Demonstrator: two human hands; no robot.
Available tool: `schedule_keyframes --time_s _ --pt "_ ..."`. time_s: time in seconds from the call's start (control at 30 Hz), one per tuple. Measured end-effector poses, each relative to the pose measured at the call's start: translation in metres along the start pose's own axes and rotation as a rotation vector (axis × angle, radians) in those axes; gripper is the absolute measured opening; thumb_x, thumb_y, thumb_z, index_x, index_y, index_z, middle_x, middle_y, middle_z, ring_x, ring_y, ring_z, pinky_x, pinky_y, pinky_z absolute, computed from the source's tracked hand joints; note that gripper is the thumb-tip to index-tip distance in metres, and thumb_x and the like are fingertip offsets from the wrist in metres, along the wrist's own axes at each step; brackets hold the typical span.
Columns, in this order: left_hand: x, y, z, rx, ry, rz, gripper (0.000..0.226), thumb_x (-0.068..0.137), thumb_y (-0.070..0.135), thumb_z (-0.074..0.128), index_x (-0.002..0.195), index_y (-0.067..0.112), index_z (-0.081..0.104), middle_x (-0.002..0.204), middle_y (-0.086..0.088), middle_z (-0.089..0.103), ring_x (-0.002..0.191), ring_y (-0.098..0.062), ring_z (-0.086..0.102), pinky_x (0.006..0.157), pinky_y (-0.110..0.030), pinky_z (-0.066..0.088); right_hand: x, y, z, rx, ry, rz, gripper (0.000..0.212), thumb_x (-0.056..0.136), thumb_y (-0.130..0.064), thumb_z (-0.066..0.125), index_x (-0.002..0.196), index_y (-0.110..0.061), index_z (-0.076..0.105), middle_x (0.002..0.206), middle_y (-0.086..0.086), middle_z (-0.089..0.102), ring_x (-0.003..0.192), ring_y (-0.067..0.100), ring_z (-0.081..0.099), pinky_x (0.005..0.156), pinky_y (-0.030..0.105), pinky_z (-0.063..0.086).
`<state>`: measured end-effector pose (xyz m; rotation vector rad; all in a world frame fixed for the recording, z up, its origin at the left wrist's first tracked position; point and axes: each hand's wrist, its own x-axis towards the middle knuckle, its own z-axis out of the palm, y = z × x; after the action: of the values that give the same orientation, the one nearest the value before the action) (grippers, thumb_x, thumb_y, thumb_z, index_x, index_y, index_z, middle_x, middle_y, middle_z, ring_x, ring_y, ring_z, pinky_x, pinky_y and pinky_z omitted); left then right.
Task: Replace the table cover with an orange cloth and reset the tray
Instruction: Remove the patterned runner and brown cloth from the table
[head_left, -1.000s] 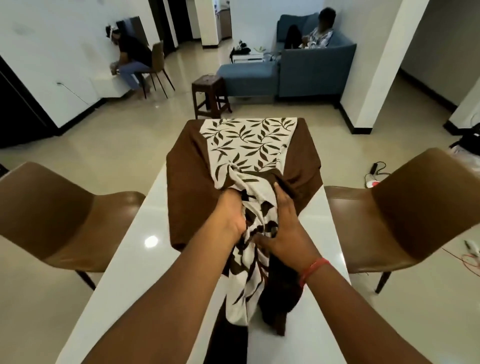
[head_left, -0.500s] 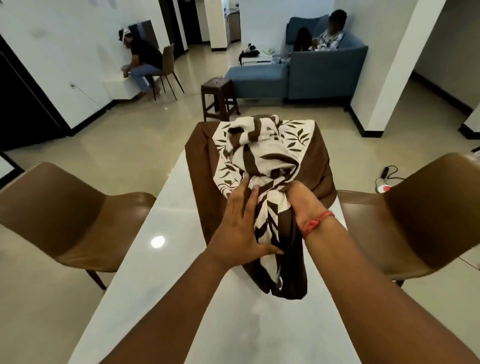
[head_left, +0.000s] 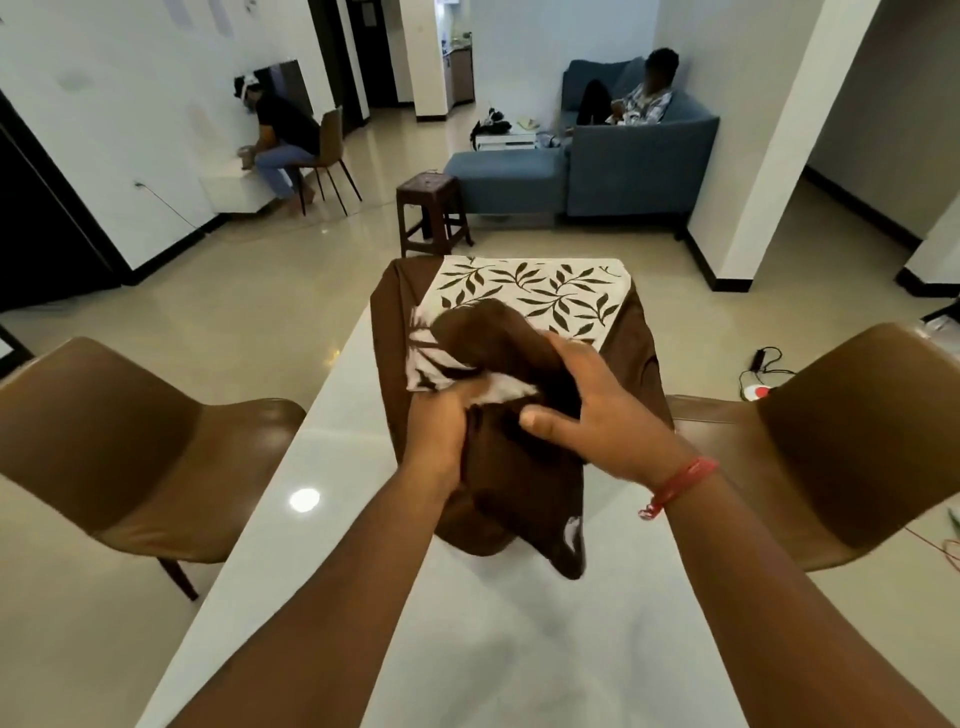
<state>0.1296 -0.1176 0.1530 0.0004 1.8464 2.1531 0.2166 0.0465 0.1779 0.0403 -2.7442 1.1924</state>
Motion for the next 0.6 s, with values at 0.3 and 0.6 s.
schedule_keyframes --time_s 0.3,0.6 --pt "-0.02 0.014 0.002 -0.231 -0.256 -0.283 0.043 0.095 0.048 0.053 0.106 0.014 0.077 0.107 -0.009 0.074 0.093 -0.022 0.072 0.089 -0.035 0.056 -0.009 0.009 0.048 0.322 0.191 0.036 0.073 0.074 -0.02 0.081 0.13 -0.049 0.044 0.112 -0.033 0.058 0.104 -0.015 0.055 0.099 0.019 0.048" --pt "-0.035 -0.04 -0.029 0.944 0.048 1.01 0.099 0.076 0.067 0.063 0.149 0.016 0.02 0.156 -0.015 0.015 0.147 -0.03 0.017 0.111 -0.057 0.033 0.016 -0.019 0.015 1.33 0.062 0.56 0.022 0.086 -0.014 0.058 0.097 -0.001 0.074 0.084 0.014 0.074 0.075 0.029 0.069 0.078 0.036 0.057"
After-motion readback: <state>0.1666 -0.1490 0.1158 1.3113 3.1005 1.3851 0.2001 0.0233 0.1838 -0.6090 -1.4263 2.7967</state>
